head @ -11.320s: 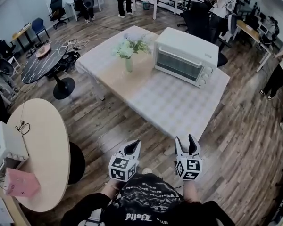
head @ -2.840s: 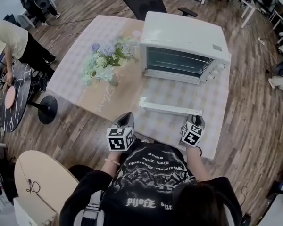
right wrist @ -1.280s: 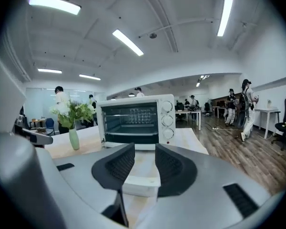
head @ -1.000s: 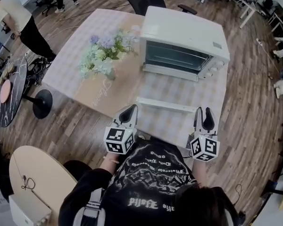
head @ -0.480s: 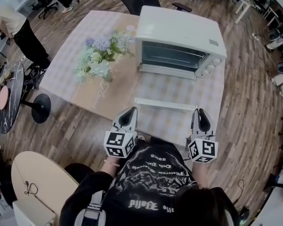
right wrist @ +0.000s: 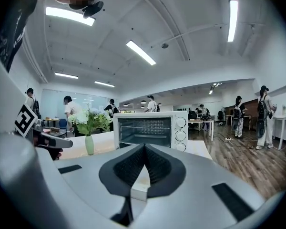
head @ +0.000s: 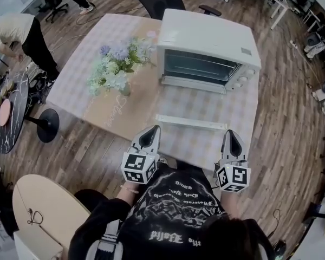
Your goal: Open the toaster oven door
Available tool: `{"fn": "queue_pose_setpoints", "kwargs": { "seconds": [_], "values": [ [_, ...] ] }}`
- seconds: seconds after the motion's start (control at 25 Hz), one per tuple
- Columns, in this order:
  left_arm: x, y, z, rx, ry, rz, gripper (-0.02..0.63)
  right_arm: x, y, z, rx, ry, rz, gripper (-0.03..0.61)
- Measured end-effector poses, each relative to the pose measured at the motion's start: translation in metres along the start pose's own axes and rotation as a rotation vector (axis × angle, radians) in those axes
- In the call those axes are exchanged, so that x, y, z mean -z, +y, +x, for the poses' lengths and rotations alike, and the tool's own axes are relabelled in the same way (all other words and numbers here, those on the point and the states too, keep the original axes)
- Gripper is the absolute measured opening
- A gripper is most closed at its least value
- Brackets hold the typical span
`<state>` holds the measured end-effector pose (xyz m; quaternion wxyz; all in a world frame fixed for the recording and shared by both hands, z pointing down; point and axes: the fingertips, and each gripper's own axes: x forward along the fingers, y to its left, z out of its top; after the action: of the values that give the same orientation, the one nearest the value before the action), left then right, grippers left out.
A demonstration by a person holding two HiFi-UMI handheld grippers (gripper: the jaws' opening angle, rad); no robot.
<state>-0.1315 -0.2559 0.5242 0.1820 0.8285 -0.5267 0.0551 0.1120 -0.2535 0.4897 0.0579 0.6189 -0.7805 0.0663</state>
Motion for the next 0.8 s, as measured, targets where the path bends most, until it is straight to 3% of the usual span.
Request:
{"fn": "queue_pose_setpoints", "kwargs": {
  "seconds": [0.8],
  "values": [
    [-0.006,-0.005,0.035,-0.011,0.017,0.019,0.018,-0.005,-0.002,0.044,-0.071,0.038,-0.106,0.008]
  ]
}}
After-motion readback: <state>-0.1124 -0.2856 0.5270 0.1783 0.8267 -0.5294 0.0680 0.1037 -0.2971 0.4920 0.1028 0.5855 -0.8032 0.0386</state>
